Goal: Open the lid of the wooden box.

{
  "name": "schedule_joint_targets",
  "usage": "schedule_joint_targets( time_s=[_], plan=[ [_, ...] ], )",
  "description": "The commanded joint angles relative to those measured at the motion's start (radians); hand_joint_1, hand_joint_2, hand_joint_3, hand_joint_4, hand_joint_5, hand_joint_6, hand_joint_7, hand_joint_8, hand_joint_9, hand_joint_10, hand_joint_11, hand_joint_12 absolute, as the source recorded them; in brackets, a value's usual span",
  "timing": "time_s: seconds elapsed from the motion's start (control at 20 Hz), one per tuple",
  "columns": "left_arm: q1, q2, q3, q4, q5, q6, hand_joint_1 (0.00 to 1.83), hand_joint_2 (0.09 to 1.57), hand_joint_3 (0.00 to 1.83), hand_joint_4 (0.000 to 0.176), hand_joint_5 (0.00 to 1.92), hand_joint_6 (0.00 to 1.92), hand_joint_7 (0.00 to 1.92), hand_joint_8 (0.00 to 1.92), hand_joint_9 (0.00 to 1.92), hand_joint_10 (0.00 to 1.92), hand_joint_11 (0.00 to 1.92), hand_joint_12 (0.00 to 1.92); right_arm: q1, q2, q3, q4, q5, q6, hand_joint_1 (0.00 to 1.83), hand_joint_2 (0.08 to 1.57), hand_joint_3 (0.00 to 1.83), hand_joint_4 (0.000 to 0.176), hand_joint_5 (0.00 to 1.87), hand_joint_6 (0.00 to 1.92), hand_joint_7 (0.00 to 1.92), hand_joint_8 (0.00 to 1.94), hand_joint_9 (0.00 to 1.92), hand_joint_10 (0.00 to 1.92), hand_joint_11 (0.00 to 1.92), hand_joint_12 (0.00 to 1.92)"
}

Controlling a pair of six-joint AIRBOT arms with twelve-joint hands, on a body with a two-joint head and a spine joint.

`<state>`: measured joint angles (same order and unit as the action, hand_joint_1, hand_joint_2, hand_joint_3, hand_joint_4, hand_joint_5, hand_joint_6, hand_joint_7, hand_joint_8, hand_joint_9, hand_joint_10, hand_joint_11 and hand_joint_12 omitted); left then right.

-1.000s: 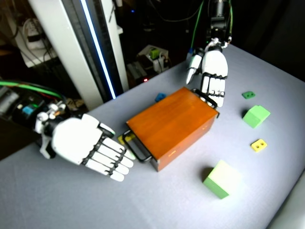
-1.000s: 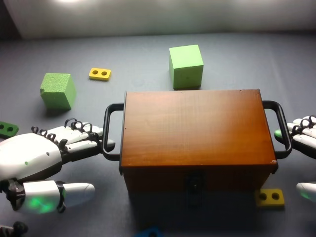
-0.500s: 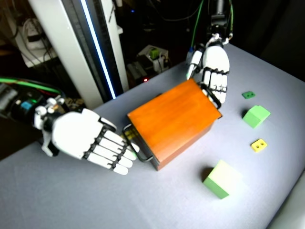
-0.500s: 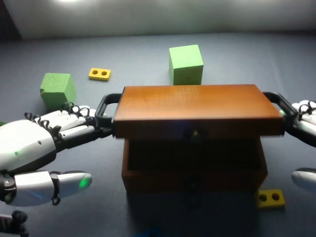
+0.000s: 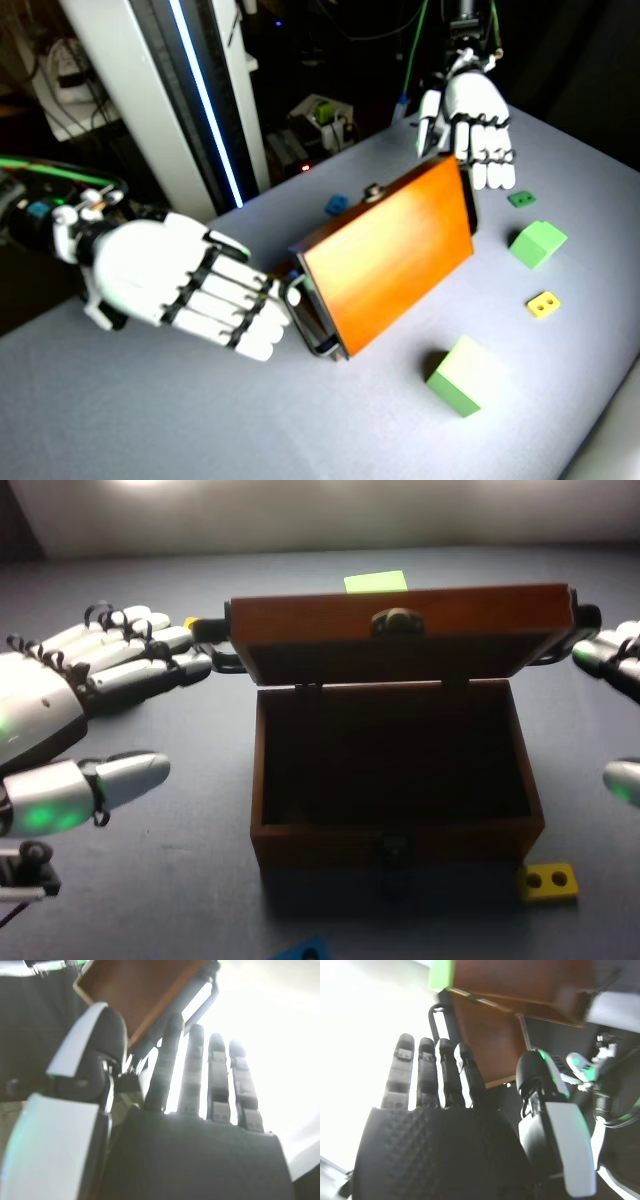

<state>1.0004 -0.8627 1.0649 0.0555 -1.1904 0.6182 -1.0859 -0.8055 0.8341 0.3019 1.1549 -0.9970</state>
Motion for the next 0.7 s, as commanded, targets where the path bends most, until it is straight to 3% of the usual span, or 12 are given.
schedule_joint_targets(
  time_s=[0.0,0.25,0.3,0.4,0.45,0.65],
  plan=[
    [-0.022,-0.002,0.013,-0.031,-0.132,0.006,0.22,1.44,0.00,0.000,0.22,0.01,0.10,0.00,0.00,0.00,0.00,0.00,0.019,0.001,0.007,-0.001,0.154,0.000,0.19,1.41,0.00,0.000,0.03,0.00,0.01,0.00,0.00,0.00,0.00,0.00],
    [-0.090,-0.048,0.064,-0.039,-0.085,0.007,0.39,1.42,0.00,0.000,0.24,0.02,0.07,0.00,0.00,0.00,0.02,0.02,0.068,-0.028,0.045,0.014,0.154,-0.004,0.24,1.43,0.01,0.000,0.00,0.00,0.00,0.00,0.00,0.00,0.00,0.00],
    [-0.102,-0.056,0.073,-0.041,-0.076,0.007,0.46,1.41,0.00,0.000,0.29,0.00,0.09,0.00,0.00,0.00,0.00,0.16,0.081,-0.034,0.053,0.018,0.149,-0.005,0.28,1.43,0.01,0.000,0.00,0.00,0.00,0.00,0.00,0.00,0.00,0.00],
    [-0.113,-0.066,0.086,-0.051,-0.070,0.006,0.41,1.42,0.00,0.000,0.29,0.00,0.10,0.00,0.00,0.00,0.00,0.15,0.097,-0.043,0.064,0.021,0.146,-0.006,0.48,1.45,0.00,0.000,0.00,0.00,0.00,0.00,0.00,0.00,0.00,0.00],
    [-0.113,-0.068,0.087,-0.056,-0.082,0.006,0.41,1.42,0.00,0.000,0.28,0.00,0.08,0.00,0.00,0.00,0.00,0.03,0.103,-0.043,0.065,0.022,0.147,-0.007,0.45,1.45,0.00,0.000,0.00,0.00,0.00,0.00,0.00,0.00,0.00,0.00],
    [-0.112,-0.067,0.082,-0.059,-0.109,0.006,0.46,1.41,0.00,0.000,0.29,0.00,0.11,0.01,0.00,0.00,0.01,0.00,0.104,-0.041,0.059,0.022,0.167,-0.008,0.36,1.45,0.00,0.000,0.00,0.00,0.00,0.00,0.00,0.00,0.00,0.00]
  ],
)
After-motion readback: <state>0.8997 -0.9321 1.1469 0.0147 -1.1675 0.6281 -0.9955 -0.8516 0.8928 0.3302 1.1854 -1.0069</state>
